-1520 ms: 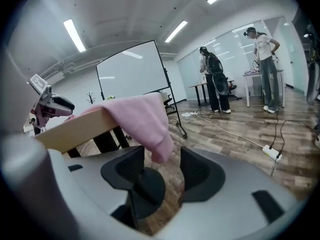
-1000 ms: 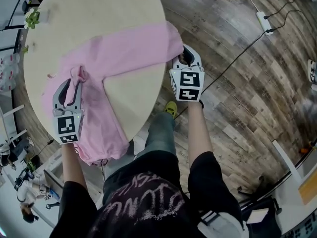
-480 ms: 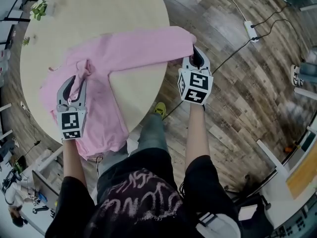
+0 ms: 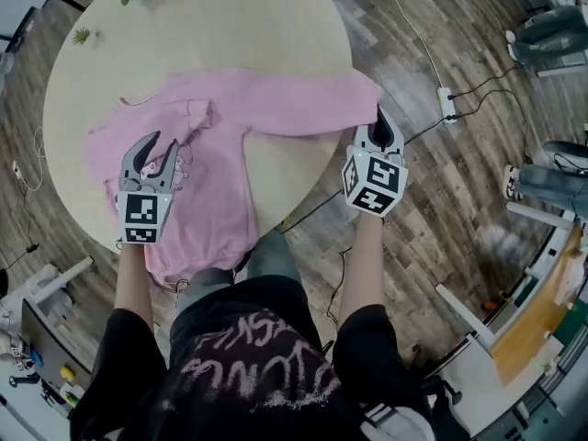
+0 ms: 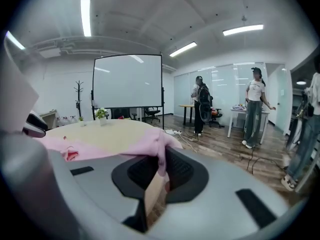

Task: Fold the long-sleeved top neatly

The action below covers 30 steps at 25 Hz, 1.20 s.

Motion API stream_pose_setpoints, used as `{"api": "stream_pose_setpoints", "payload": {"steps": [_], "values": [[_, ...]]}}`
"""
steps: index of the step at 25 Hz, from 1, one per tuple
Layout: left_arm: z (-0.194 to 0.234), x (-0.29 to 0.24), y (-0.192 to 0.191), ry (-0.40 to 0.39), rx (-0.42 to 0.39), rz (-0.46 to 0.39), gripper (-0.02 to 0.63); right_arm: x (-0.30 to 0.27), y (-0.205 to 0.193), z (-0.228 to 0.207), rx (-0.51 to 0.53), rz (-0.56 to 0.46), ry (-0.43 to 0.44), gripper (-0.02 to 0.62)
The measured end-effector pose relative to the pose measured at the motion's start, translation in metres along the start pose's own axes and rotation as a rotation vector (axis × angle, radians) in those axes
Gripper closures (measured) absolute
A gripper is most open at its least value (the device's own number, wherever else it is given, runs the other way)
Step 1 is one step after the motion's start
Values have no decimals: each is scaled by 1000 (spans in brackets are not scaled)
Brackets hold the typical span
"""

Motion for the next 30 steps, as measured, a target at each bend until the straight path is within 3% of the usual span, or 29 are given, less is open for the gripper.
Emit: {"api": "stream_pose_setpoints", "payload": {"steps": [14, 24, 30], "values": [[69, 77, -79, 92, 136, -58, 459, 20, 49, 167, 196, -76, 134, 552], [103, 133, -154, 154, 206, -17, 459, 25, 45, 296, 266, -80, 287, 551], [105, 159, -205, 159, 226, 30, 459, 23, 19, 378, 305, -60, 385, 551]]}}
Point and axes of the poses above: the fingertips, and each gripper's own axes: x backward along the fingers, z to its left, y out of its top, the point moved 3 cm from there along x, backward along the fingers, and after that the axes turned 8 degrees about -x, right-handed, at the moved point
